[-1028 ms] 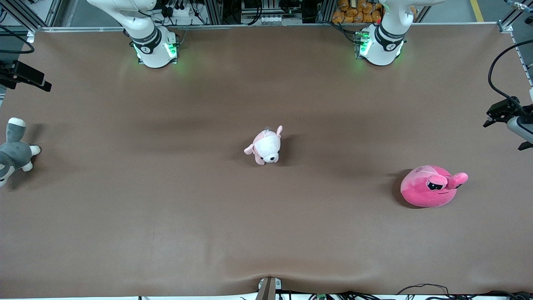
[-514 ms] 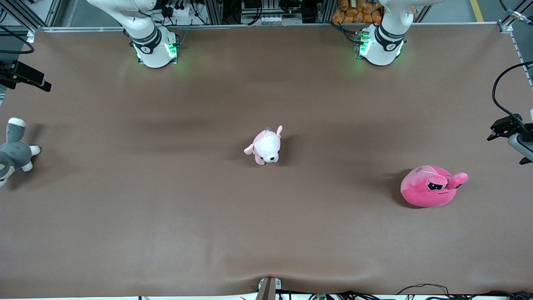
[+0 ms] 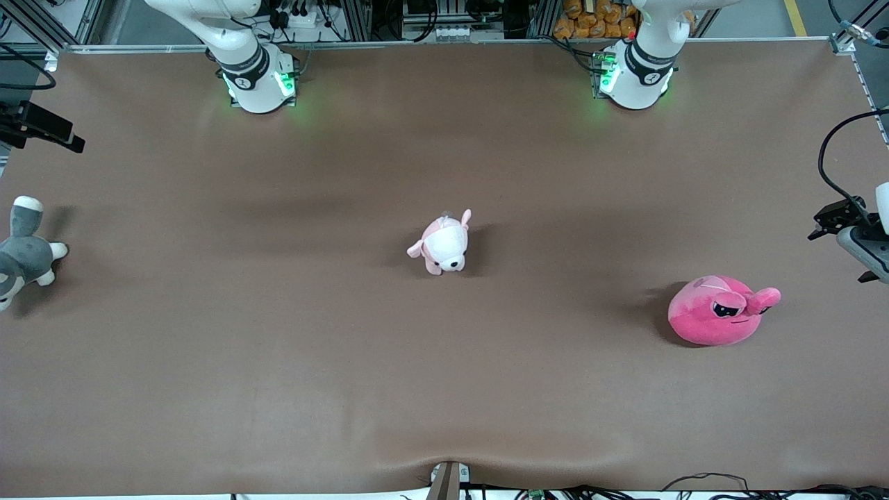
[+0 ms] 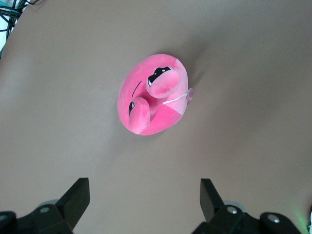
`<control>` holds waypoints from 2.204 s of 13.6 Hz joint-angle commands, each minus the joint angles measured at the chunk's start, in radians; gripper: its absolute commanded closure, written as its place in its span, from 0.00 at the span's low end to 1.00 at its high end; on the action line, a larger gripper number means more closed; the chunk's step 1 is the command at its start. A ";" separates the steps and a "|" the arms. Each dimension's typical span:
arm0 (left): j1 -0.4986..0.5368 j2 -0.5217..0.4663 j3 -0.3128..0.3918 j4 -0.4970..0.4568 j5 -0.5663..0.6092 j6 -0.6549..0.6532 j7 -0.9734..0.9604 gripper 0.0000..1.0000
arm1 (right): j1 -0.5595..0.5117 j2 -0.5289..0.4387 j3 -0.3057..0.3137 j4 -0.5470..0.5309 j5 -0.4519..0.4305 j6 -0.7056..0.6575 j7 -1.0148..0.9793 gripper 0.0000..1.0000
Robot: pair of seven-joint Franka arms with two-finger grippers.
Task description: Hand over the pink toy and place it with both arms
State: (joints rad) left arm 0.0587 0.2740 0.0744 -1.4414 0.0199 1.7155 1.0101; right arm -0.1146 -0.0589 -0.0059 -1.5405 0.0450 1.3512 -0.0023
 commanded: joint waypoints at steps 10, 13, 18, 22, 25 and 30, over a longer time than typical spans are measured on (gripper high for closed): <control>0.006 0.054 -0.004 -0.008 0.000 0.059 0.051 0.00 | -0.017 -0.006 0.011 -0.007 0.001 0.002 0.010 0.00; 0.007 0.065 -0.004 -0.028 0.000 0.094 0.061 0.00 | -0.017 -0.006 0.009 -0.007 0.001 0.003 0.010 0.00; 0.010 0.073 -0.004 -0.059 0.000 0.139 0.062 0.00 | -0.017 -0.006 0.009 -0.007 0.001 0.003 0.010 0.00; 0.013 0.073 -0.004 -0.085 0.000 0.170 0.064 0.00 | -0.017 -0.004 0.009 -0.007 0.001 0.005 0.010 0.00; 0.013 0.080 -0.004 -0.094 -0.009 0.193 0.079 0.00 | -0.019 -0.004 0.009 -0.009 0.001 0.003 0.010 0.00; 0.024 0.086 -0.004 -0.135 -0.018 0.256 0.107 0.00 | -0.019 -0.004 0.009 -0.007 0.001 0.005 0.010 0.00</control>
State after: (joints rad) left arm 0.0741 0.3664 0.0737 -1.5560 0.0166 1.9404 1.0896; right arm -0.1148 -0.0580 -0.0081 -1.5407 0.0450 1.3511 -0.0021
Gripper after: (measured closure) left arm 0.000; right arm 0.000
